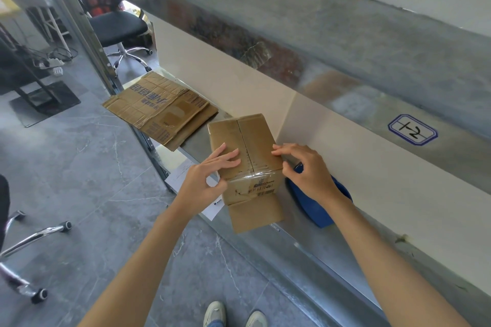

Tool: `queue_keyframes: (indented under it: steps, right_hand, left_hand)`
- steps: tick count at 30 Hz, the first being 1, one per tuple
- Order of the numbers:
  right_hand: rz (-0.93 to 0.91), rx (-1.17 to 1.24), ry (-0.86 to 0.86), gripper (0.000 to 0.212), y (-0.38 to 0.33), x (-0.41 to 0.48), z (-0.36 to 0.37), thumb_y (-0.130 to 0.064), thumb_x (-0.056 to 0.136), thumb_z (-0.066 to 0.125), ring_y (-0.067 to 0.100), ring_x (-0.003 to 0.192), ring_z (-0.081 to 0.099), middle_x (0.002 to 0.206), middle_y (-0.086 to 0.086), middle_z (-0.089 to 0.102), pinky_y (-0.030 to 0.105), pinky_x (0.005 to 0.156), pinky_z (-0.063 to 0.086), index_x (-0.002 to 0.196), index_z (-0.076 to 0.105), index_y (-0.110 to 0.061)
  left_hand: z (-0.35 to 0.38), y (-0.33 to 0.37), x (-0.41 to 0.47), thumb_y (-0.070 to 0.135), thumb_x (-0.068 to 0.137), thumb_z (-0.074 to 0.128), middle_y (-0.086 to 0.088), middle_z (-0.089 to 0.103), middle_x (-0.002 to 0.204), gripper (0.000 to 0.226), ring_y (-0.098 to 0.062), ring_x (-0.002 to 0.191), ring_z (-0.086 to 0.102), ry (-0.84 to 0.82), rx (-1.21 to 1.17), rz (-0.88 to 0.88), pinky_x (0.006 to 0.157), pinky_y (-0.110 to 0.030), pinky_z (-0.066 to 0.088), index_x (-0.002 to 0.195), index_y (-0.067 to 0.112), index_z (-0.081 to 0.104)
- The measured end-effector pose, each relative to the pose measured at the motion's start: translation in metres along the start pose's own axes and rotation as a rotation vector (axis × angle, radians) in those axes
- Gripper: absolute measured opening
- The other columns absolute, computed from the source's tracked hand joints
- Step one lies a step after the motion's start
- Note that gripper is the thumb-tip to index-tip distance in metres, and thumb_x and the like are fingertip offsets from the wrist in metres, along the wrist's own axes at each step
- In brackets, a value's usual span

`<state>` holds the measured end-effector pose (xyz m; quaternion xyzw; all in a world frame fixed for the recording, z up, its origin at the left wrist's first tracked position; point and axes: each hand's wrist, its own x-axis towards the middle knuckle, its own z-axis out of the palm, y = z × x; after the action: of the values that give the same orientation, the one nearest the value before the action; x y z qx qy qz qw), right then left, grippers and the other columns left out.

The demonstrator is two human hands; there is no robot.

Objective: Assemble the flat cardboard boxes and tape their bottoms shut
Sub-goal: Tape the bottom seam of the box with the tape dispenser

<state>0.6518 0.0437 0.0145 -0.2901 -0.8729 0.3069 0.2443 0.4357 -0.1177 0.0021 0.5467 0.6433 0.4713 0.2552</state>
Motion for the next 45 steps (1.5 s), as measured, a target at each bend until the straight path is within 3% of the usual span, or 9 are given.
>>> queue_keyframes:
  steps: [4, 9, 15, 23, 26, 29, 36, 40, 45]
  right_hand:
    - [-0.025, -0.073, -0.074, 0.048, 0.001, 0.004, -0.008, 0.004, 0.081, 0.061, 0.002, 0.123, 0.051, 0.13, -0.017, 0.062, 0.043, 0.106, 0.044, 0.12, 0.069, -0.022]
    - [-0.074, -0.093, 0.009, 0.027, -0.001, 0.01, -0.005, -0.004, 0.088, 0.069, 0.003, 0.113, 0.056, 0.119, -0.018, 0.064, 0.04, 0.102, 0.048, 0.11, 0.073, -0.019]
    - [-0.062, -0.042, 0.096, 0.022, -0.001, 0.005, 0.004, -0.006, 0.089, 0.069, 0.006, 0.107, 0.062, 0.115, -0.013, 0.069, 0.038, 0.095, 0.054, 0.106, 0.074, -0.018]
    - [-0.045, -0.054, 0.142, 0.017, 0.001, 0.001, 0.014, -0.023, 0.091, 0.064, 0.0, 0.105, 0.058, 0.116, -0.013, 0.069, 0.034, 0.093, 0.053, 0.105, 0.072, -0.019]
    - [0.0, -0.06, 0.089, 0.04, -0.002, 0.0, 0.014, -0.051, 0.087, 0.059, 0.004, 0.109, 0.057, 0.12, -0.015, 0.065, 0.034, 0.097, 0.048, 0.111, 0.07, -0.02]
    - [0.01, -0.04, -0.034, 0.062, -0.003, -0.002, 0.01, -0.068, 0.077, 0.06, -0.003, 0.116, 0.049, 0.124, -0.02, 0.055, 0.032, 0.1, 0.041, 0.125, 0.065, -0.029]
    - [-0.093, -0.109, 0.044, 0.057, -0.001, -0.004, 0.012, -0.032, 0.073, 0.081, 0.017, 0.11, 0.058, 0.121, -0.006, 0.063, 0.048, 0.094, 0.052, 0.127, 0.067, -0.022]
    - [-0.079, -0.144, -0.098, 0.067, -0.001, 0.0, -0.003, -0.033, 0.071, 0.084, 0.013, 0.117, 0.054, 0.129, -0.011, 0.059, 0.042, 0.102, 0.045, 0.133, 0.061, -0.029]
    - [-0.147, -0.286, -0.232, 0.076, 0.002, 0.008, -0.02, -0.015, 0.072, 0.085, 0.012, 0.119, 0.052, 0.137, -0.009, 0.057, 0.034, 0.105, 0.038, 0.14, 0.054, -0.032]
  left_hand:
    - [-0.007, 0.001, 0.0, -0.021, 0.079, 0.05, 0.009, 0.055, 0.141, 0.061, -0.001, 0.146, 0.026, -0.064, -0.019, -0.02, 0.11, -0.017, 0.033, 0.124, 0.015, 0.067]
    - [-0.005, 0.001, -0.001, -0.022, 0.081, 0.05, 0.004, 0.058, 0.139, 0.057, -0.006, 0.145, 0.03, -0.027, -0.01, -0.008, 0.112, -0.023, 0.036, 0.123, 0.012, 0.068]
    - [-0.003, 0.0, -0.001, -0.018, 0.082, 0.053, 0.005, 0.06, 0.136, 0.052, -0.003, 0.143, 0.032, 0.004, 0.008, 0.004, 0.102, -0.012, 0.038, 0.121, 0.013, 0.07]
    - [0.006, -0.004, -0.002, -0.018, 0.082, 0.055, 0.007, 0.062, 0.133, 0.051, -0.003, 0.142, 0.035, 0.073, -0.021, 0.015, 0.111, -0.027, 0.04, 0.118, 0.015, 0.071]
    - [0.008, -0.004, -0.003, -0.01, 0.085, 0.063, 0.008, 0.063, 0.132, 0.04, -0.002, 0.142, 0.035, 0.072, -0.036, 0.004, 0.113, -0.032, 0.04, 0.116, 0.014, 0.072]
    - [0.006, -0.003, -0.003, 0.025, 0.081, 0.079, 0.012, 0.061, 0.134, 0.039, 0.0, 0.143, 0.033, 0.053, -0.053, -0.008, 0.112, -0.032, 0.039, 0.119, 0.018, 0.071]
    - [0.008, -0.004, 0.0, 0.033, 0.07, 0.083, 0.013, 0.059, 0.136, 0.056, 0.0, 0.143, 0.032, 0.047, 0.01, 0.035, 0.116, -0.034, 0.037, 0.122, 0.022, 0.067]
    - [-0.007, -0.006, 0.001, 0.035, 0.07, 0.083, 0.019, 0.051, 0.143, 0.063, 0.001, 0.145, 0.025, -0.094, 0.071, 0.025, 0.117, -0.047, 0.034, 0.129, 0.029, 0.061]
    - [-0.019, -0.003, 0.007, 0.018, 0.071, 0.085, 0.024, 0.042, 0.147, 0.074, 0.004, 0.147, 0.016, -0.228, 0.144, -0.001, 0.119, -0.047, 0.029, 0.136, 0.033, 0.053]
